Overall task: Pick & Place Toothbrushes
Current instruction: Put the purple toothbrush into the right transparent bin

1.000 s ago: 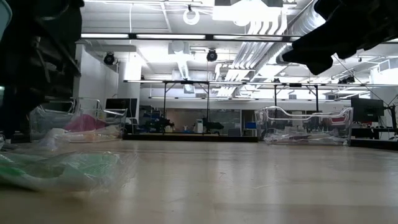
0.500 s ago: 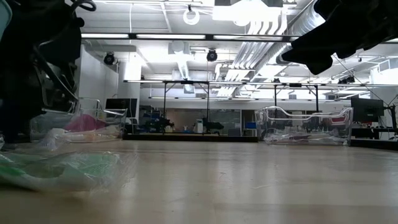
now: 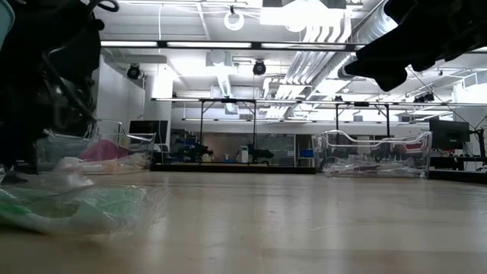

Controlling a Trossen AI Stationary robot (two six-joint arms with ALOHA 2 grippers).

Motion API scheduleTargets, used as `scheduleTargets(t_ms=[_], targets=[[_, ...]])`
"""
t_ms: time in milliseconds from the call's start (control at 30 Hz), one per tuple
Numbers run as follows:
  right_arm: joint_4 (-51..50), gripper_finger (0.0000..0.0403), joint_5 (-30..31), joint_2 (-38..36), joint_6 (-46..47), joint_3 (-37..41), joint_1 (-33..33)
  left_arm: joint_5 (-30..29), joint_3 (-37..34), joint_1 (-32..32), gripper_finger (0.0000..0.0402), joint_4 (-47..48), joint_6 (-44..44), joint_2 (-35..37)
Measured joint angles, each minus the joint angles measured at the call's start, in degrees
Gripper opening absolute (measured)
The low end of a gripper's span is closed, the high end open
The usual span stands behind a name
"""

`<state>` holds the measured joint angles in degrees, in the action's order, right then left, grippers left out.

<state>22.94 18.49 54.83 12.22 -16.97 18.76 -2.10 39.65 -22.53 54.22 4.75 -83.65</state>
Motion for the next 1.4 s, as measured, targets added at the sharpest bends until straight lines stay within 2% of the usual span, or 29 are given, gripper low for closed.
scheduleTargets(t_ms=[400, 733, 933, 1067, 1167, 1300, 1400], targets=[[0.0, 0.0183, 0.0, 0.0, 0.5, 0.0, 0.0, -9.4, 8.0, 0.0, 0.0010, 1.2, -4.7, 0.0], [0.0, 0.0183, 0.0, 0.0, 1.1, 0.0, 0.0, -27.4, 17.8, 0.0, 0.0011, 1.7, -9.1, 0.0], [0.1, 0.0183, 0.0, 1.2, -0.4, 0.0, 0.0, -36.1, 21.7, 0.9, 0.0012, -8.9, -18.8, 0.1], [4.2, 0.0183, 0.0, 4.8, -2.2, 0.0, 0.0, -36.3, 22.0, 4.5, 0.0012, -21.8, -29.0, 0.1], [9.5, 0.0183, 0.3, 9.0, -4.6, 0.0, 0.0, -34.2, 22.0, 8.2, 0.0012, -31.6, -37.0, 0.1], [19.6, 0.0183, 3.9, 15.2, -11.6, 0.0, 0.0, -26.0, 22.0, 13.4, 0.0012, -43.1, -43.7, 0.1], [30.0, 0.0183, 6.3, 18.9, -18.6, 0.0, 0.0, -18.1, 22.0, 17.2, 0.0012, -47.7, -45.5, 0.1]])
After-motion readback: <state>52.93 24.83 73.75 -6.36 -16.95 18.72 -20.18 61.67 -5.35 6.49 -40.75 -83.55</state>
